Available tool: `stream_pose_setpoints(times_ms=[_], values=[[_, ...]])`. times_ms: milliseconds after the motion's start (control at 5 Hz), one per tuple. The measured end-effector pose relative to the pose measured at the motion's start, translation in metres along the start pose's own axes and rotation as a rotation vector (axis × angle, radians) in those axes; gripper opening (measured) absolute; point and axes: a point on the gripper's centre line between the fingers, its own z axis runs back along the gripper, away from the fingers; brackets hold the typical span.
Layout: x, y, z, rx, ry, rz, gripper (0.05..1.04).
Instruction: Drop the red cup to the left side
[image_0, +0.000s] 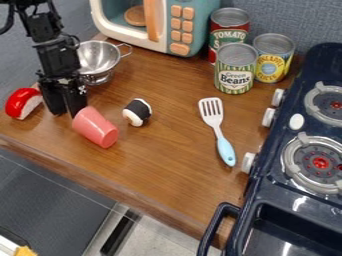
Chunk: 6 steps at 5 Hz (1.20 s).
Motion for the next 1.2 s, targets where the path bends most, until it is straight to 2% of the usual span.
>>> stream_pose_setpoints(times_ms=[200, 400, 800, 1200], values=[[-0.009, -0.013, 0.007, 0.087, -0.031, 0.006, 0.999], [-0.014, -0.040, 0.031, 0.160, -0.100, -0.036, 0.999], [-0.022, -0.063, 0.039, 0.201, -0.154, -0.062, 0.999], [-0.029, -0.095, 0.030, 0.233, -0.169, -0.118, 0.999]])
